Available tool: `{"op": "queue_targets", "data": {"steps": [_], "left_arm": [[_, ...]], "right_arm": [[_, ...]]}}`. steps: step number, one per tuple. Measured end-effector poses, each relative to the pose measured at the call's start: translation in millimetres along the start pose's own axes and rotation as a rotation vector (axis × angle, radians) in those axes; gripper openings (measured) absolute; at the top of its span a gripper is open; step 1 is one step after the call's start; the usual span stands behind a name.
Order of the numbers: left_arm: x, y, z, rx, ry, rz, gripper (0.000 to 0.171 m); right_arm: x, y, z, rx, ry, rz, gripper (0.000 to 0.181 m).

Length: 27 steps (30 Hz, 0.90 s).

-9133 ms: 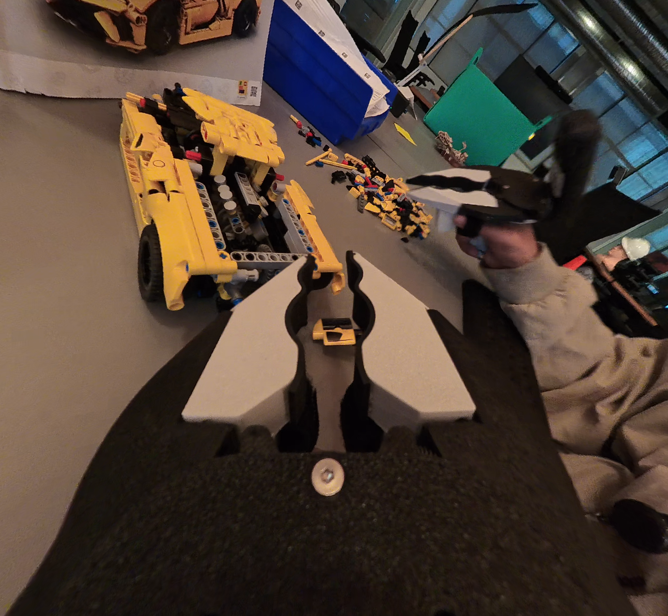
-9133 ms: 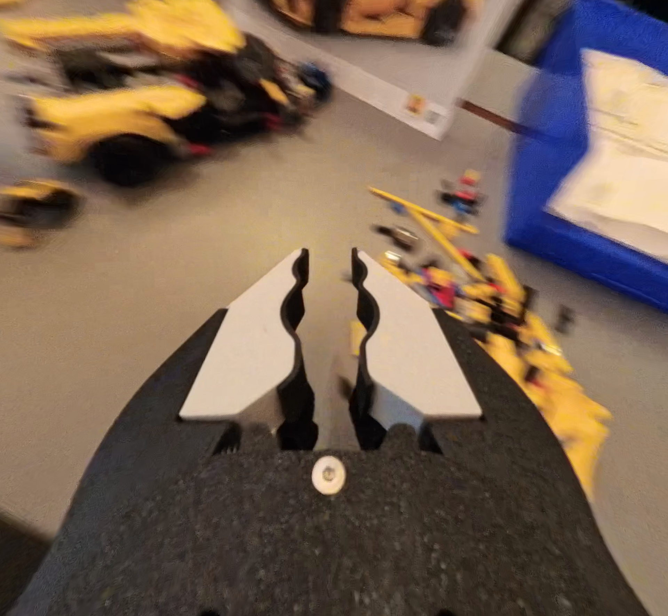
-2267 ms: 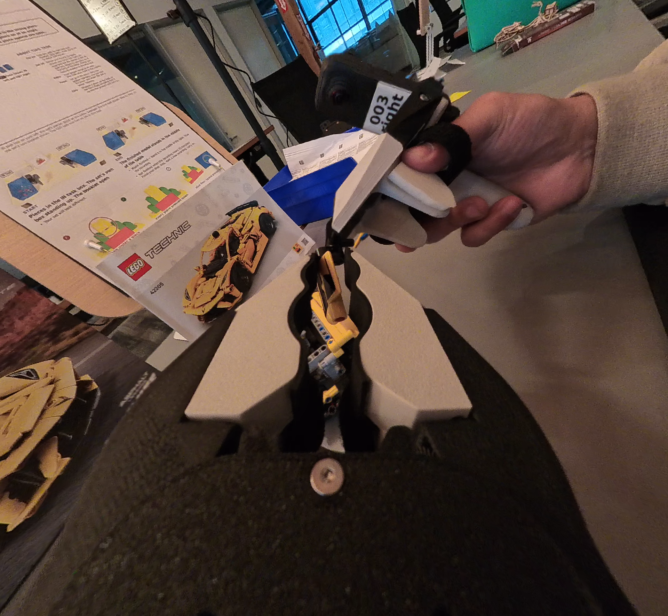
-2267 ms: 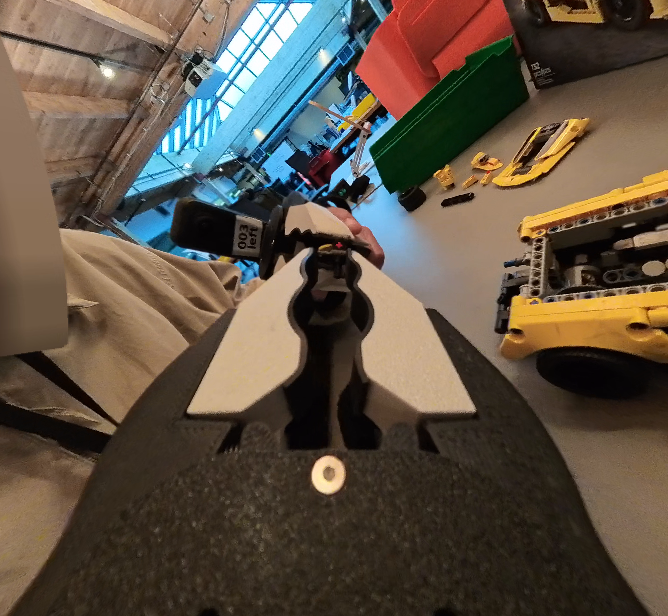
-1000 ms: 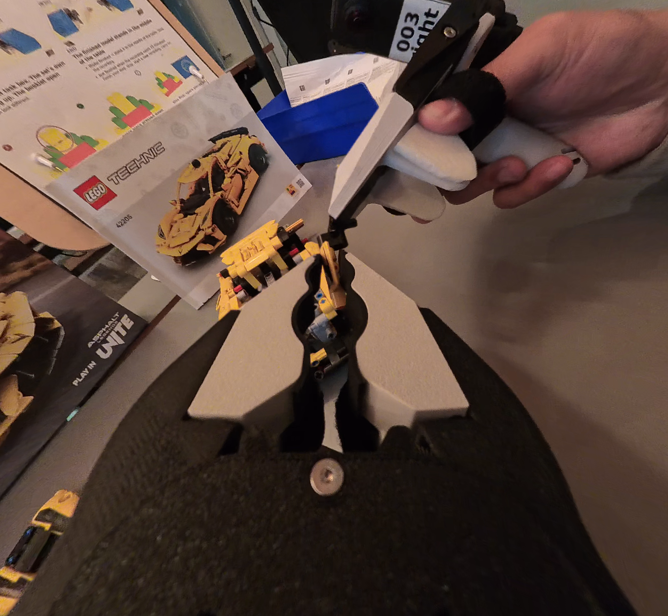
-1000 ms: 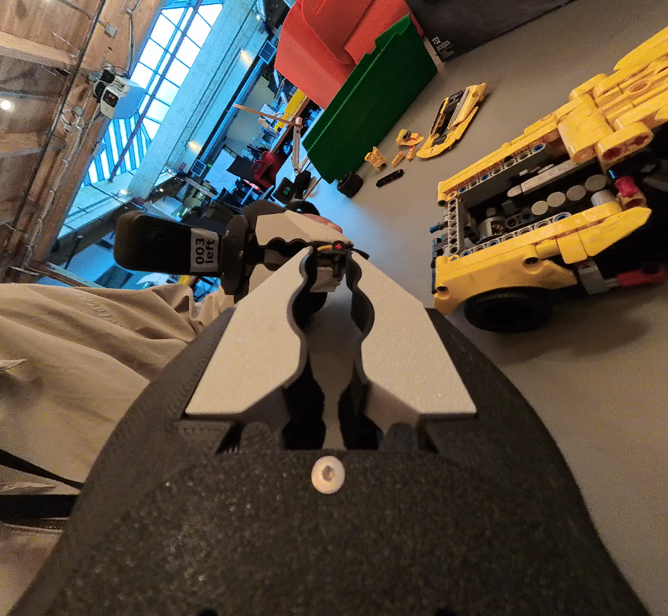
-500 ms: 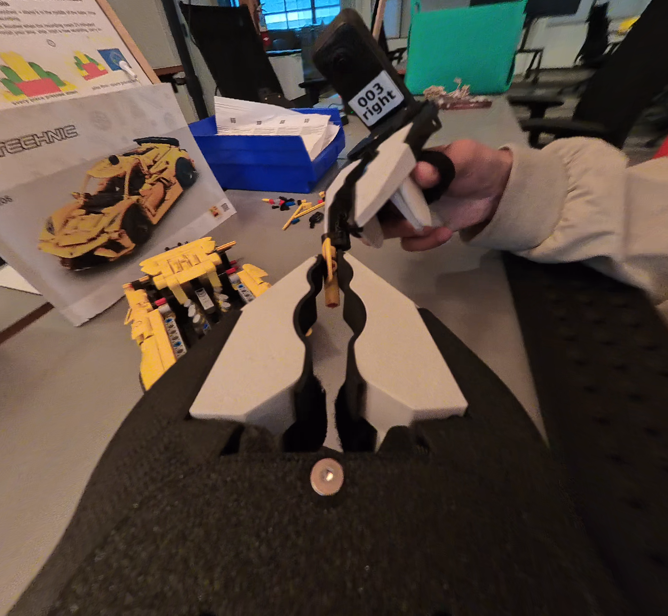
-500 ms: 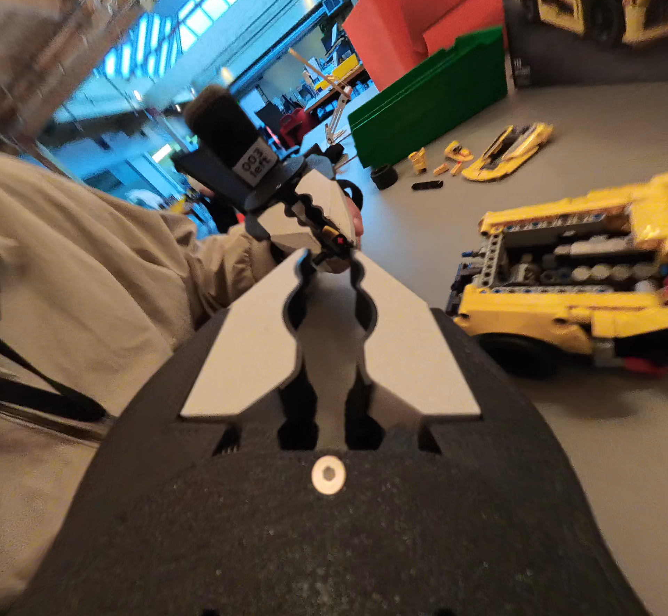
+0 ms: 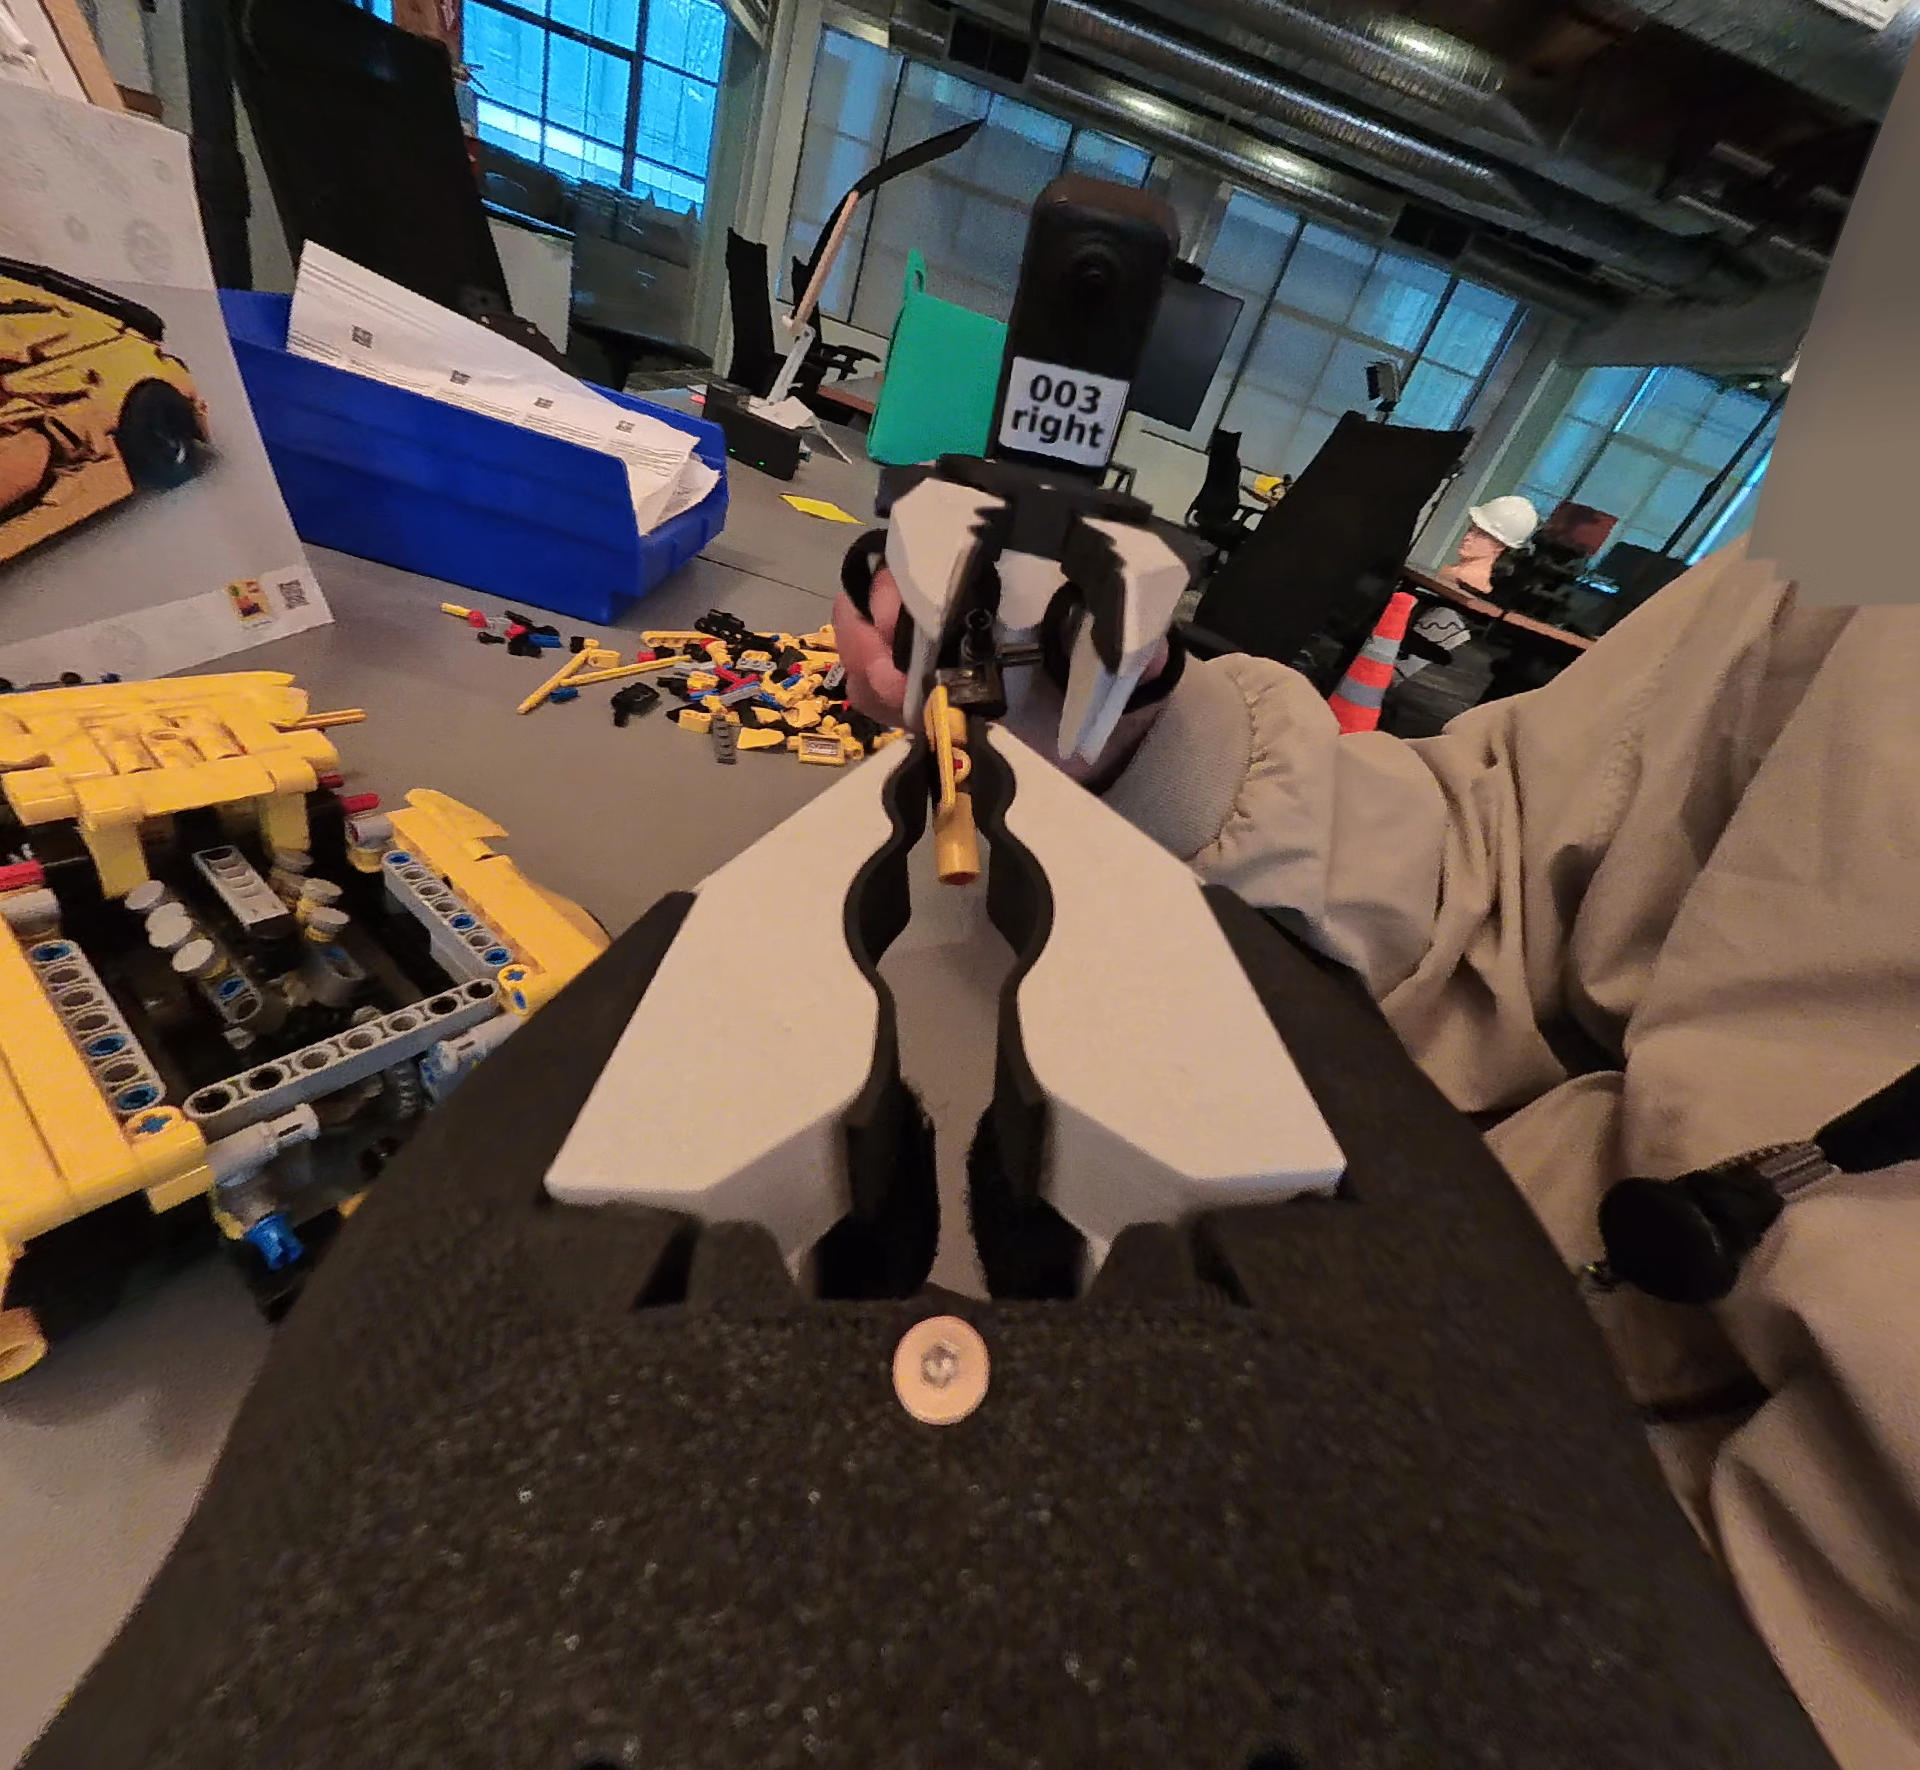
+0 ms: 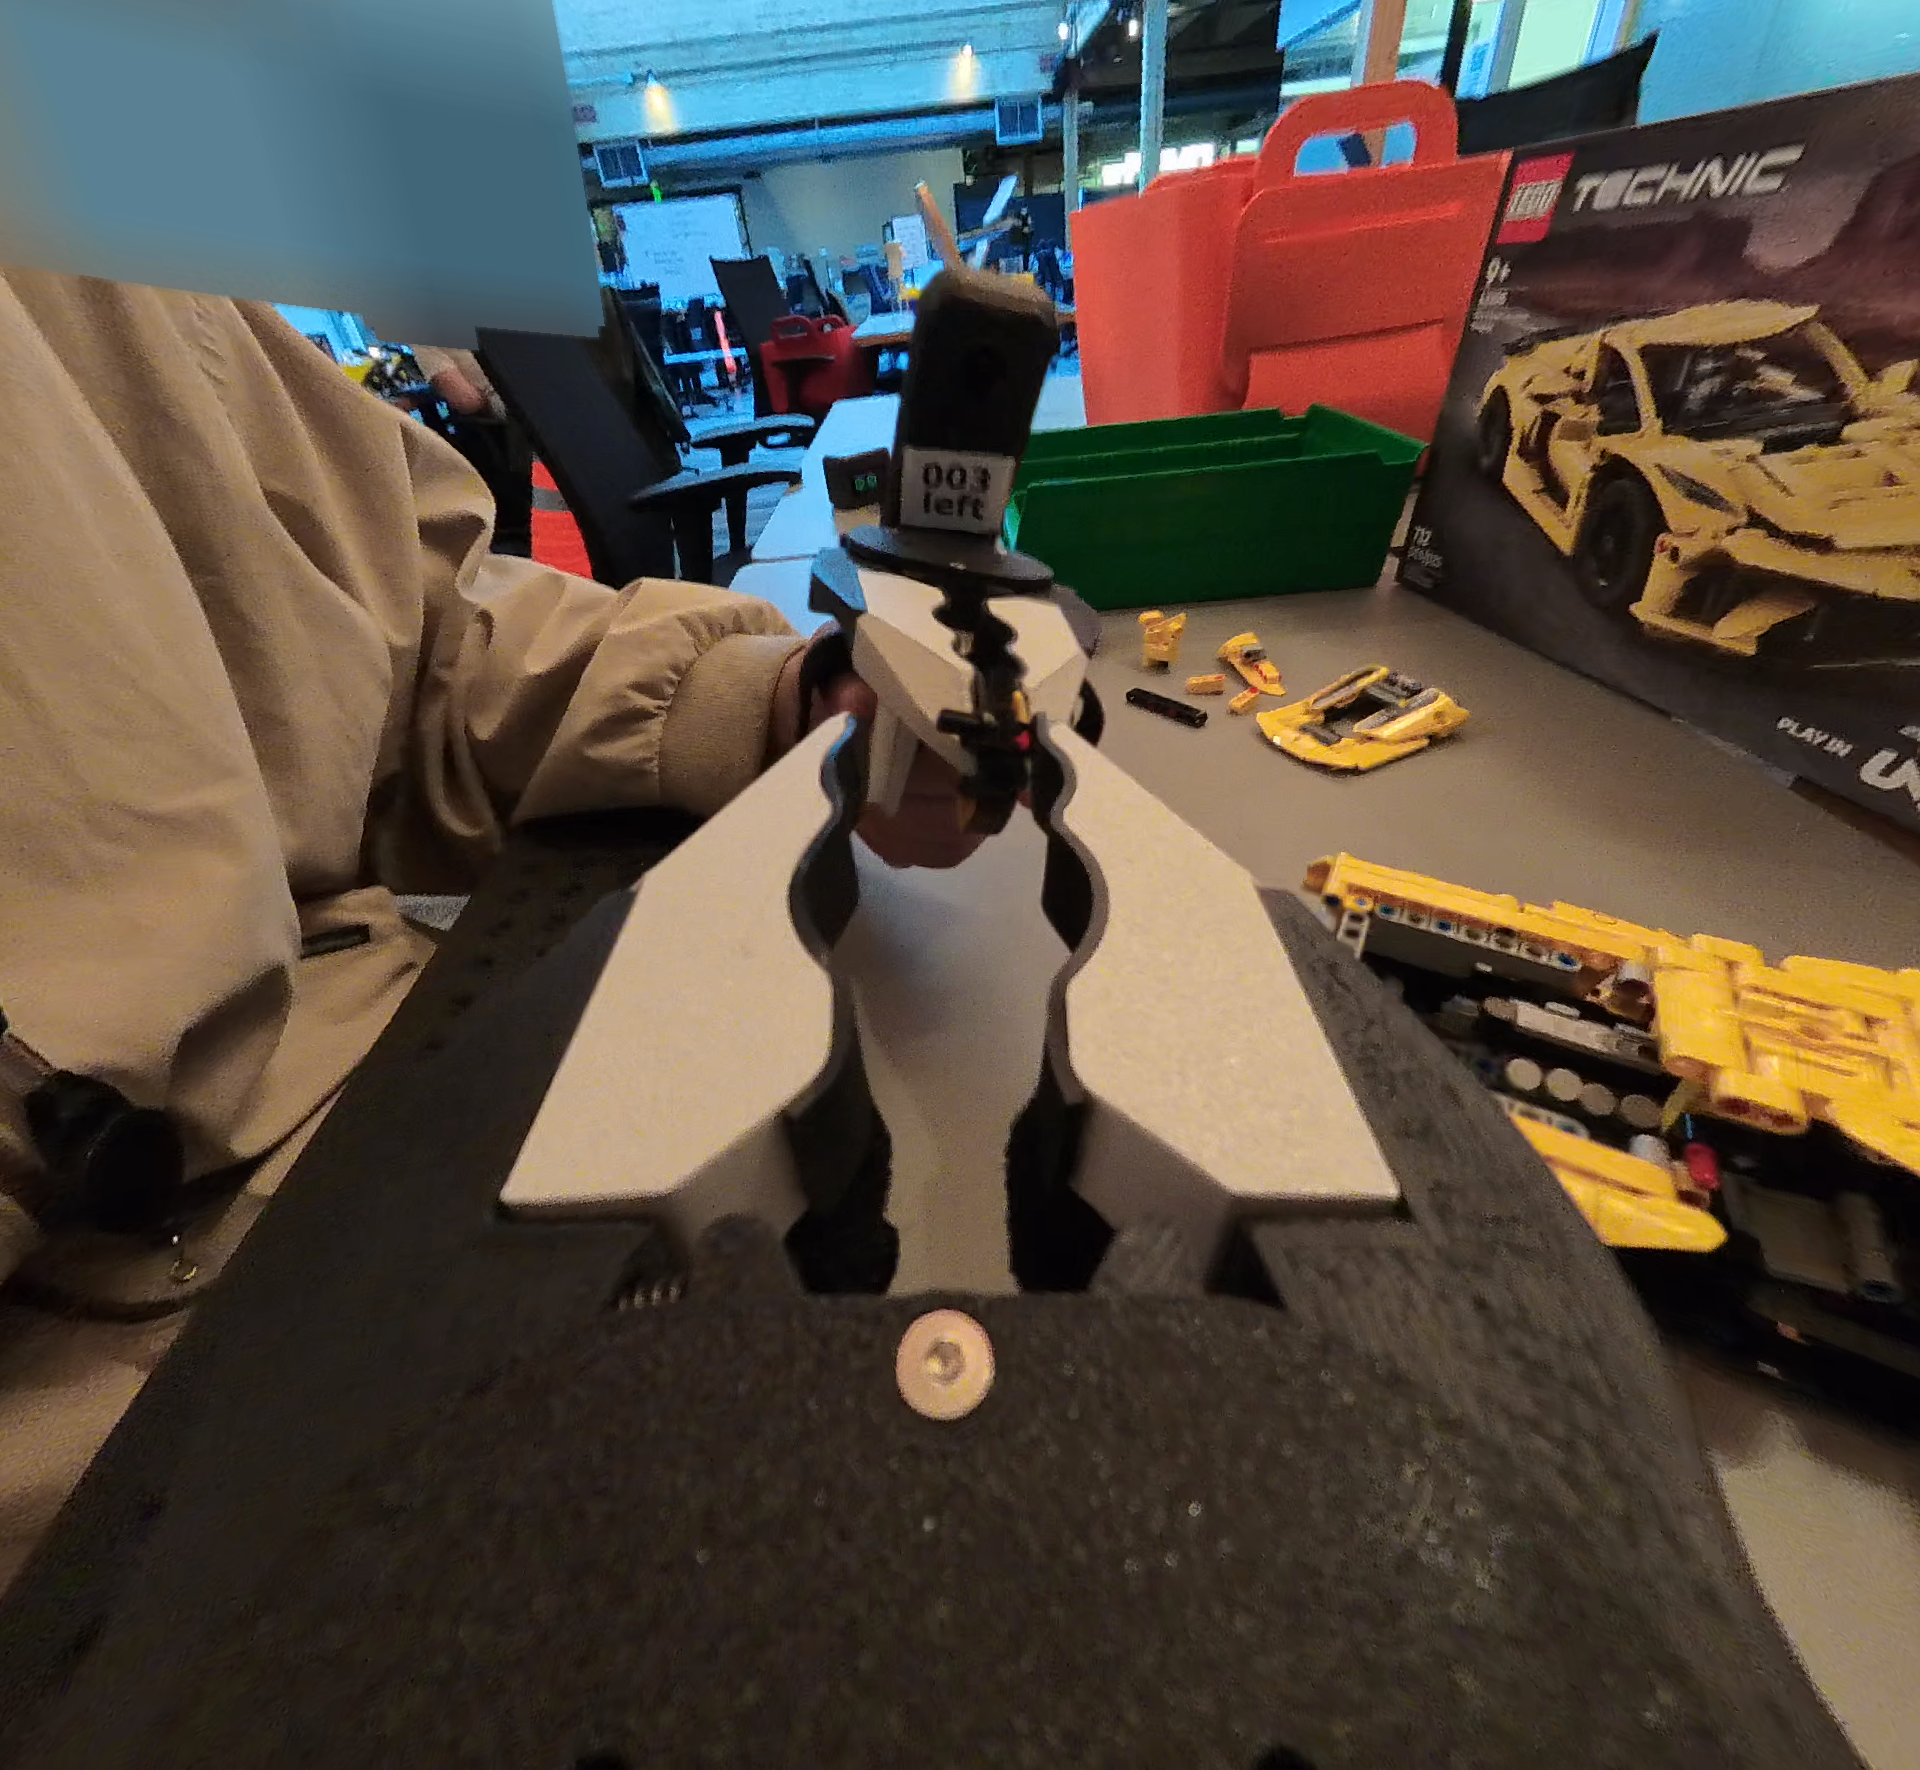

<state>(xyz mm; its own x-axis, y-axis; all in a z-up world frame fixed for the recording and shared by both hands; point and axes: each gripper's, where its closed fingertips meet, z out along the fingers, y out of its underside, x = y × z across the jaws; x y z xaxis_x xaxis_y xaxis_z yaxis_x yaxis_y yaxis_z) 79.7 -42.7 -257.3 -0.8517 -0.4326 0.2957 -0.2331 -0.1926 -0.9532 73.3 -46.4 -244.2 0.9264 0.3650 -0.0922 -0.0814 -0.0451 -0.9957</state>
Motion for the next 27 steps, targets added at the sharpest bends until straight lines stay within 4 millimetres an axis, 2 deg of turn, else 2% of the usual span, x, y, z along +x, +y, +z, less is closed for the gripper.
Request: {"op": "queue_targets", "data": {"steps": [3, 6, 18, 20, 22, 24, 27], "left_arm": [[2.5, 4.2, 2.2, -0.025, 0.0, 0.034, 0.006], [5.7, 6.0, 3.9, -0.028, 0.02, 0.027, 0.006], [-0.5, 0.9, 0.9, 0.006, -0.008, 0.019, 0.006], [-10.3, -1.3, -0.1, 0.013, -0.101, 0.104, 0.006], [-22.6, -3.1, -2.4, 0.003, -0.241, 0.281, 0.006], [-24.8, -4.7, -3.3, -0.018, -0.332, 0.489, 0.006], [-30.6, 2.4, -3.0, -0.113, -0.436, 0.733, 0.006]], "right_arm": [[-0.4, 6.5, 4.7, -0.027, -0.026, 0.075, 0.029], [-2.4, 2.8, 4.1, -0.013, -0.048, 0.115, 0.014], [7.8, 8.0, 3.4, -0.035, 0.017, 0.093, 0.017], [18.6, 12.4, 2.7, -0.057, 0.083, 0.126, 0.019], [24.1, 15.2, 2.2, -0.07, 0.104, 0.223, 0.021], [27.8, 16.8, 2.9, -0.072, 0.101, 0.329, 0.021], [19.3, 20.2, 5.0, -0.077, 0.008, 0.437, 0.019]]}}
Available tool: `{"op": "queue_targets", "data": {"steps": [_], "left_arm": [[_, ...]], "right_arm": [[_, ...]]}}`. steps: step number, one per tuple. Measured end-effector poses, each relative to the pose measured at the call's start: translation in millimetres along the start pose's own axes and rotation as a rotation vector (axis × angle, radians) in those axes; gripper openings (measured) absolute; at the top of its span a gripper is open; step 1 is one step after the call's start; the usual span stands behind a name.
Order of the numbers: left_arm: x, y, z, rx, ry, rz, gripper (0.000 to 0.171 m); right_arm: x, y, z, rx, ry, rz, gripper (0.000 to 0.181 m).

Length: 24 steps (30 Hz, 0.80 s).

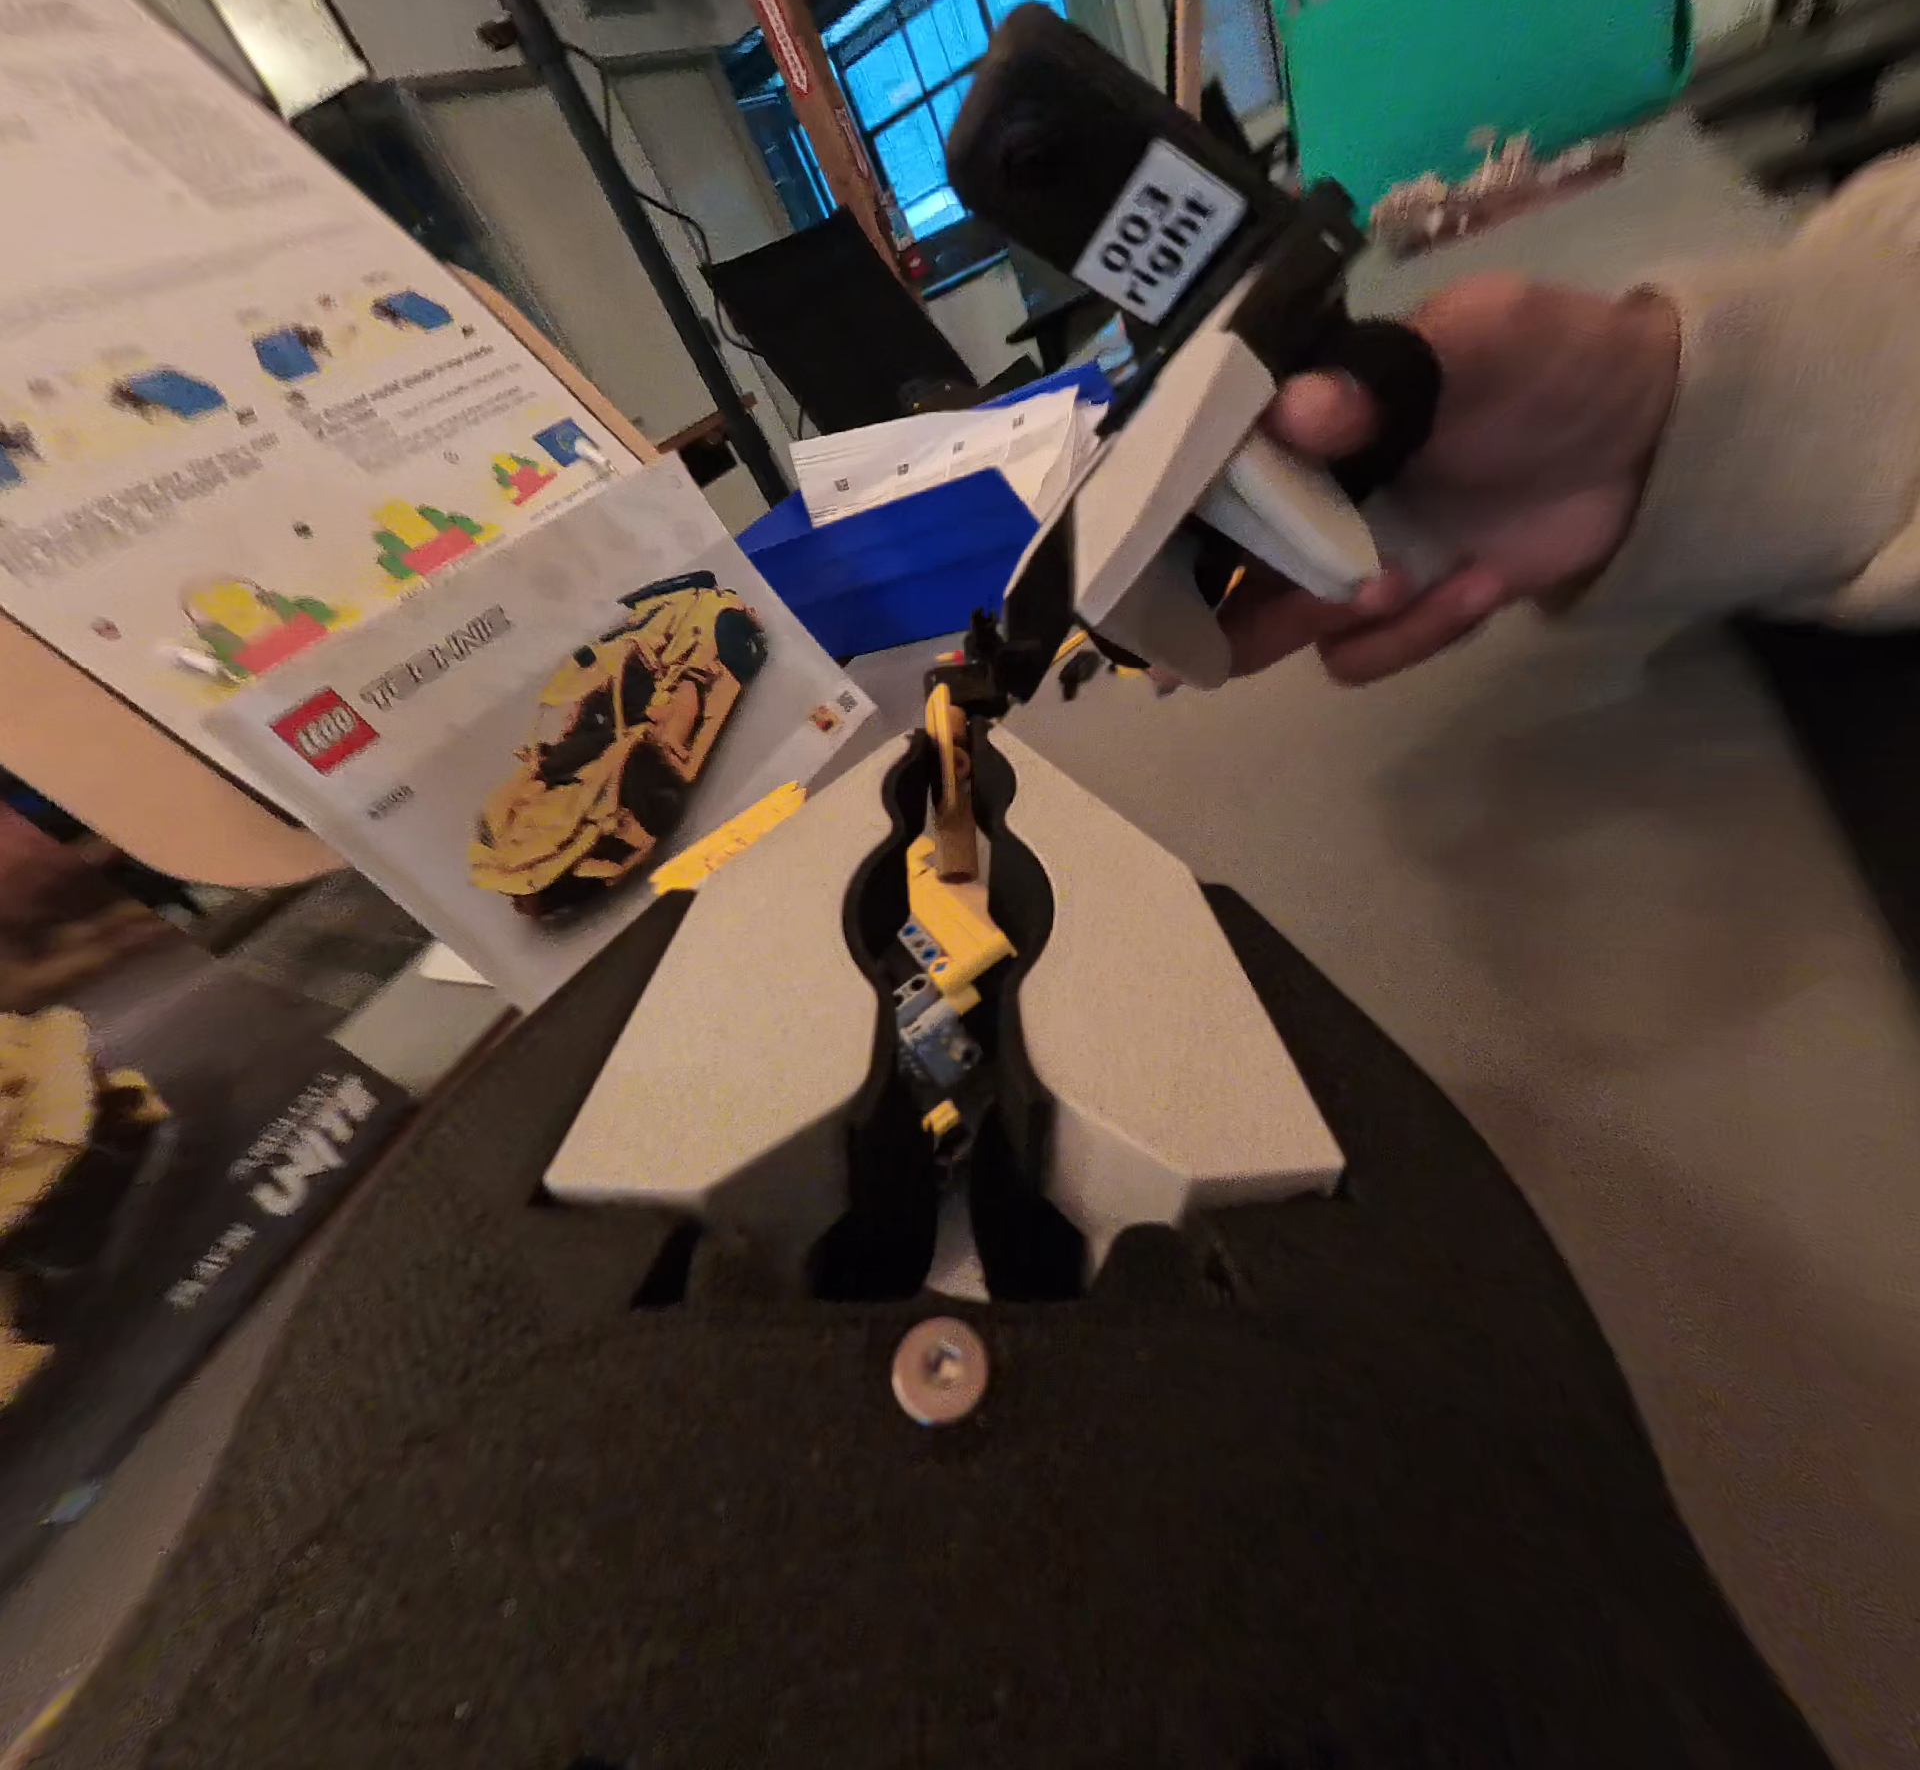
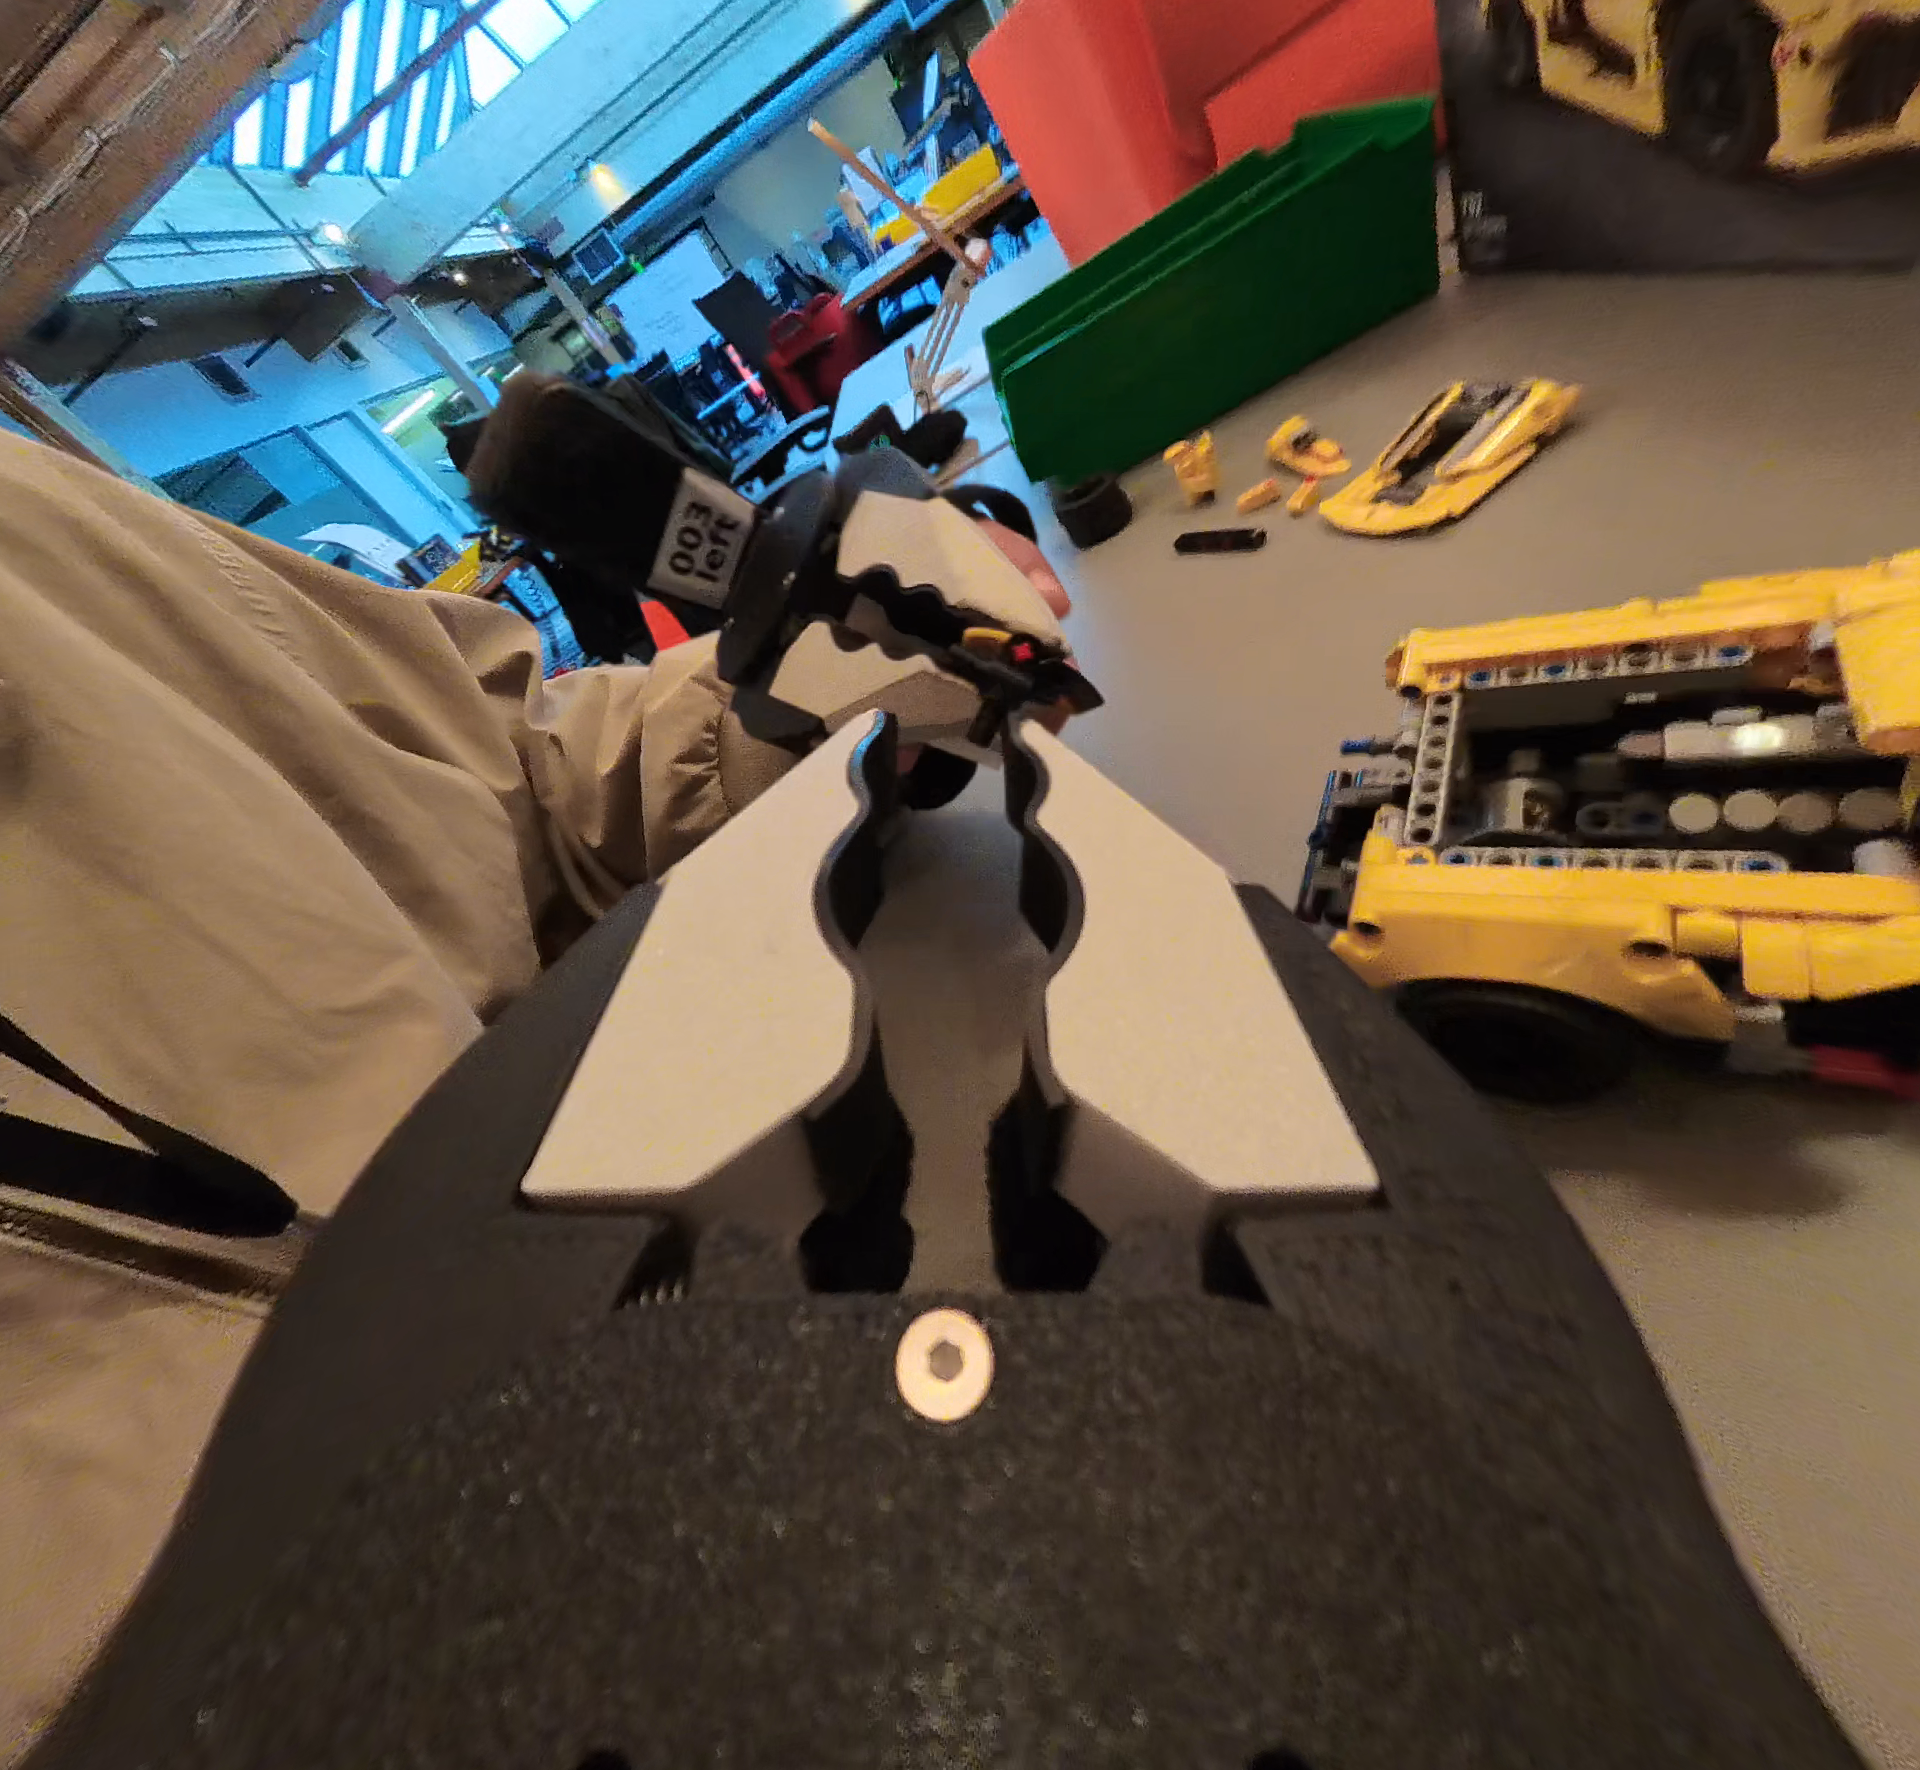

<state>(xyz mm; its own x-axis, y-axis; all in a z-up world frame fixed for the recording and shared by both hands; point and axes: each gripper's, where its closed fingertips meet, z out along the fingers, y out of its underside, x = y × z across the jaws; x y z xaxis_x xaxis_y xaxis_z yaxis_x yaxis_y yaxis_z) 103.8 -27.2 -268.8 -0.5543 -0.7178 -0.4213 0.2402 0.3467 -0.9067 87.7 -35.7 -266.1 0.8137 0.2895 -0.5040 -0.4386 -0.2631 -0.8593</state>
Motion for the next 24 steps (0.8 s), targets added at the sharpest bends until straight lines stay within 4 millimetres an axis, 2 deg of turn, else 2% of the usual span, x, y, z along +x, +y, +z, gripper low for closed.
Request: {"op": "queue_targets", "data": {"steps": [5, 10, 12, 15, 19, 24], "left_arm": [[4.7, -0.5, -0.4, -0.004, -0.023, 0.17, 0.006], [5.2, 2.2, -1.5, -0.032, -0.049, 0.314, 0.006], [8.4, 7.4, -1.3, -0.083, -0.047, 0.347, 0.006], [5.4, 3.8, 1.1, -0.089, -0.09, 0.27, 0.006], [6.2, 9.8, 5.9, -0.113, -0.083, 0.15, 0.007], [7.1, 18.8, 10.9, -0.166, -0.123, 0.155, 0.007]], "right_arm": [[3.8, 6.0, -1.1, -0.025, -0.007, 0.044, 0.004], [6.8, 11.6, 0.2, -0.06, 0.017, 0.041, 0.002], [10.1, 21.5, 0.3, -0.11, 0.012, 0.078, 0.002], [8.5, 15.2, -2.1, -0.056, -0.033, 0.161, 0.002], [13.1, 22.7, -3.7, -0.099, -0.002, 0.174, 0.002], [20.3, 30.1, -5.4, -0.135, 0.036, 0.195, 0.002]]}}
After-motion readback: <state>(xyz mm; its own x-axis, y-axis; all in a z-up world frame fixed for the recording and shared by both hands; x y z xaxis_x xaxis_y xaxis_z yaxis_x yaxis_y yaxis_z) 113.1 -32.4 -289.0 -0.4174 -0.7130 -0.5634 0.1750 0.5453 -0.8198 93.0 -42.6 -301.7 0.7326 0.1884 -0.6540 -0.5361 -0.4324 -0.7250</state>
